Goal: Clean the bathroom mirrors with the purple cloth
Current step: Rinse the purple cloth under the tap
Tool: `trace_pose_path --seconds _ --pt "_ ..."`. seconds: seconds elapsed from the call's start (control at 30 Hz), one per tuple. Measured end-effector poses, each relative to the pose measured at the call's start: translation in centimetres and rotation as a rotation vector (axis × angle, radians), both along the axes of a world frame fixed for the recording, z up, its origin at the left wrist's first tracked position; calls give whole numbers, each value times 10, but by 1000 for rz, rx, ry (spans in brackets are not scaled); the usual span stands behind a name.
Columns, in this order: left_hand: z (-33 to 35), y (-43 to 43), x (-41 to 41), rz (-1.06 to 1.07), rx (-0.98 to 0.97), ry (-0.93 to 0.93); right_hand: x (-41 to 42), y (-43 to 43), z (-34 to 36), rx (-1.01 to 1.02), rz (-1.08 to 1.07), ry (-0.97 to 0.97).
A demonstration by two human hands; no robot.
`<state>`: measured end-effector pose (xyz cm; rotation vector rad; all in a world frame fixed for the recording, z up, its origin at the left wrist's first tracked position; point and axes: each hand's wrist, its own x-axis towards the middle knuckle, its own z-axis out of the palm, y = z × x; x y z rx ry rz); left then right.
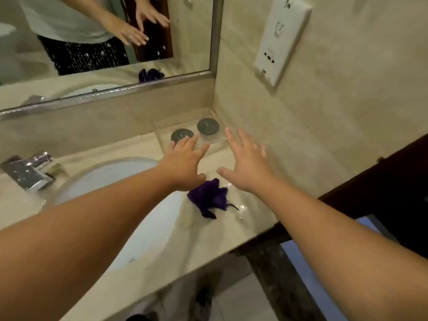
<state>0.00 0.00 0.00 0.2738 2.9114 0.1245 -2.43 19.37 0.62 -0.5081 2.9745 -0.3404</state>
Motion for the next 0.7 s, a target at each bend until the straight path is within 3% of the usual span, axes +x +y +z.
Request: trace_pose_path --seconds 0.23,0.4,0.53,0.7 --pt "-66 -11 25 67 56 -278 3 -13 -73 -61 -43 -303" --pt "-92 -34 42 96 65 -393 11 -27 -123 -209 -197 -540" --pt "-97 -62 47 192 87 -476 17 -35 -149 -231 -330 -515" --pt "-86 -89 54 305 248 -446 9 -74 -120 -581 -421 -630"
